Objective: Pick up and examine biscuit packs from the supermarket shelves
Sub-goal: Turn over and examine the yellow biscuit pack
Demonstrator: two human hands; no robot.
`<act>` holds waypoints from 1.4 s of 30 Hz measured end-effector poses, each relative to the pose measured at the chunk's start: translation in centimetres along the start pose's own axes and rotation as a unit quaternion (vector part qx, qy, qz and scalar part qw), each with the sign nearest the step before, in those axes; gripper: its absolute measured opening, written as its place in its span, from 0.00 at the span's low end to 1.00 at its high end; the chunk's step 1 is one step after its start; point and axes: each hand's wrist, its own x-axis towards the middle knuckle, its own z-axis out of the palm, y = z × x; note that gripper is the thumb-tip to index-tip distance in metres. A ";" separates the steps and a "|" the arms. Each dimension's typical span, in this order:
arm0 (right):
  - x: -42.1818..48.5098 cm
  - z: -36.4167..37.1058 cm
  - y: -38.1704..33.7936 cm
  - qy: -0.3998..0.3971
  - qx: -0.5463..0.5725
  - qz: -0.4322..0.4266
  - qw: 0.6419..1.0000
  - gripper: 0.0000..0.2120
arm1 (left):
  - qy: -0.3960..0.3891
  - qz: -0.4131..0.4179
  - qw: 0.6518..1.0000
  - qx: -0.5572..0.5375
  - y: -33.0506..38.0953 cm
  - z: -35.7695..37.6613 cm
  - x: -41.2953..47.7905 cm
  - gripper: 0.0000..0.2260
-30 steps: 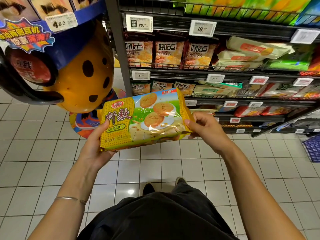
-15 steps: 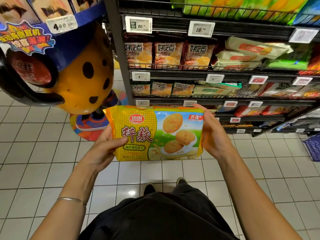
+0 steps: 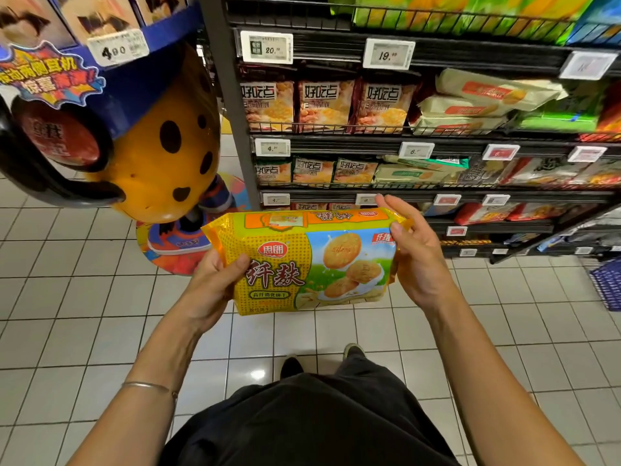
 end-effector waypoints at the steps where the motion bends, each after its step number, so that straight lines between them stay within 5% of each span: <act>1: 0.0 0.0 0.0 0.002 -0.001 0.002 1.000 0.22 | 0.003 -0.001 1.000 -0.001 0.1 0.1 0.0 0.47; 5: 0.2 0.1 -0.2 0.009 0.012 0.027 1.000 0.24 | 0.011 -0.002 0.999 -0.037 0.1 -0.1 -0.1 0.45; 10: 0.1 0.3 0.1 -0.013 -0.045 0.123 0.991 0.31 | -0.001 -0.001 0.998 -0.060 -0.1 -0.8 -0.1 0.13; 14: 0.2 0.5 1.1 0.006 -0.047 0.145 0.988 0.27 | 0.021 -0.013 0.999 -0.030 0.7 -0.1 -0.2 0.34; 26: 1.4 -1.9 3.5 0.192 0.008 0.243 0.951 0.32 | 0.046 -0.021 0.978 0.202 2.8 3.5 0.7 0.24; 30: 1.4 -2.9 4.1 0.172 0.000 0.355 0.919 0.35 | 0.028 -0.007 0.973 0.231 3.3 3.8 0.9 0.22; 35: 1.0 -3.2 4.7 0.149 0.021 0.419 0.895 0.36 | 0.009 -0.023 0.975 0.220 4.1 4.4 0.6 0.32; 42: 0.8 -3.6 5.0 0.115 0.058 0.435 0.891 0.40 | -0.091 -0.065 0.987 0.113 4.8 3.5 0.2 0.20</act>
